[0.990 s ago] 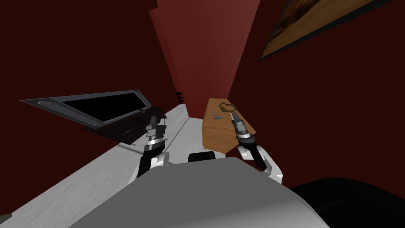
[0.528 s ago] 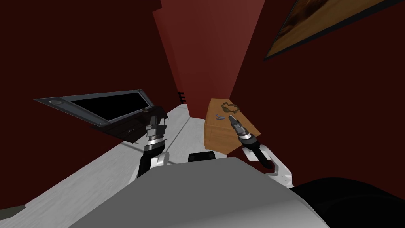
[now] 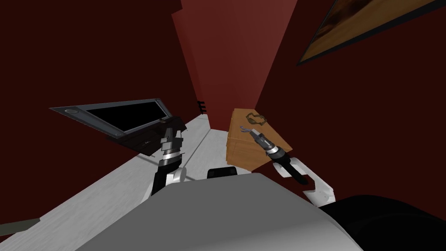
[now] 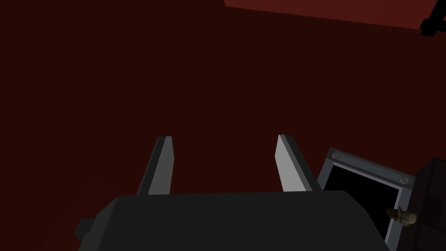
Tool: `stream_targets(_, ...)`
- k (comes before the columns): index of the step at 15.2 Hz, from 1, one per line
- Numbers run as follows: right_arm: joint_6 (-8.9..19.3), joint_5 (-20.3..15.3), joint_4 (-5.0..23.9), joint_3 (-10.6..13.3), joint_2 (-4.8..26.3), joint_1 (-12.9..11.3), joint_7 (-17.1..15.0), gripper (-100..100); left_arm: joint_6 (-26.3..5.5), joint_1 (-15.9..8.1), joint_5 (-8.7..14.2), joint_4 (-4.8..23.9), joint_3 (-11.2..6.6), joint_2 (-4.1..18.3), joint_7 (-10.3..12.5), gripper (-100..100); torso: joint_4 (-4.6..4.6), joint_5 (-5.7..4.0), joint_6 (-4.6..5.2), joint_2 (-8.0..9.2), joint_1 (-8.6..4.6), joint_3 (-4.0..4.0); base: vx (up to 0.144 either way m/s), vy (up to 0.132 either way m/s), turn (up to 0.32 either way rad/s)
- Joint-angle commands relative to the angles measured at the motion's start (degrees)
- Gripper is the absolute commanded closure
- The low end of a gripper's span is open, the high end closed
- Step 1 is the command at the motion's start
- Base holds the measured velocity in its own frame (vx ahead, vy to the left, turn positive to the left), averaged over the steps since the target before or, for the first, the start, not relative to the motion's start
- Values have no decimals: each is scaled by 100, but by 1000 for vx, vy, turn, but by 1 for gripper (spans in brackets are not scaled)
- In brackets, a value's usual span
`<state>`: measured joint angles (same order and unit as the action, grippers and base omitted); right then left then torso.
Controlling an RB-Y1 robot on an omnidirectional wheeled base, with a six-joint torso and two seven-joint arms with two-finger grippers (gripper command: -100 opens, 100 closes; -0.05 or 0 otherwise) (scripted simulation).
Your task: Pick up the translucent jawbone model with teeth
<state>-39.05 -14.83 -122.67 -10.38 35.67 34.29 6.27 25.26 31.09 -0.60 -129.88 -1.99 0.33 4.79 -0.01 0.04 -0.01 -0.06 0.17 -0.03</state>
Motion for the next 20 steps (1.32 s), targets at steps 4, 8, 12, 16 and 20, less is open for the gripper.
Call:
stream_targets(4,-89,-217,262,-118,644,75,4,-100,0,0,0,0,0,0,0,0,0,0,0,-1,-1,-1,18,45,41)
stream_targets(8,-137,-344,415,-192,1098,127,4,-100,0,0,0,0,0,0,0,0,0,1,0,-2,3,-1,15,46,33)
stream_targets(12,-236,-606,730,-340,1640,237,2,-100,0,0,0,0,0,0,0,0,0,0,0,0,-1,0,14,43,47)
stream_targets(16,-286,-740,892,-413,2148,294,0,-100,0,0,0,0,0,0,0,0,0,0,0,-1,0,0,16,43,40)
stream_targets(20,-337,-875,1056,-484,2656,353,-2,-100,0,0,0,0,0,0,0,0,-1,0,0,-3,0,-2,18,36,36)
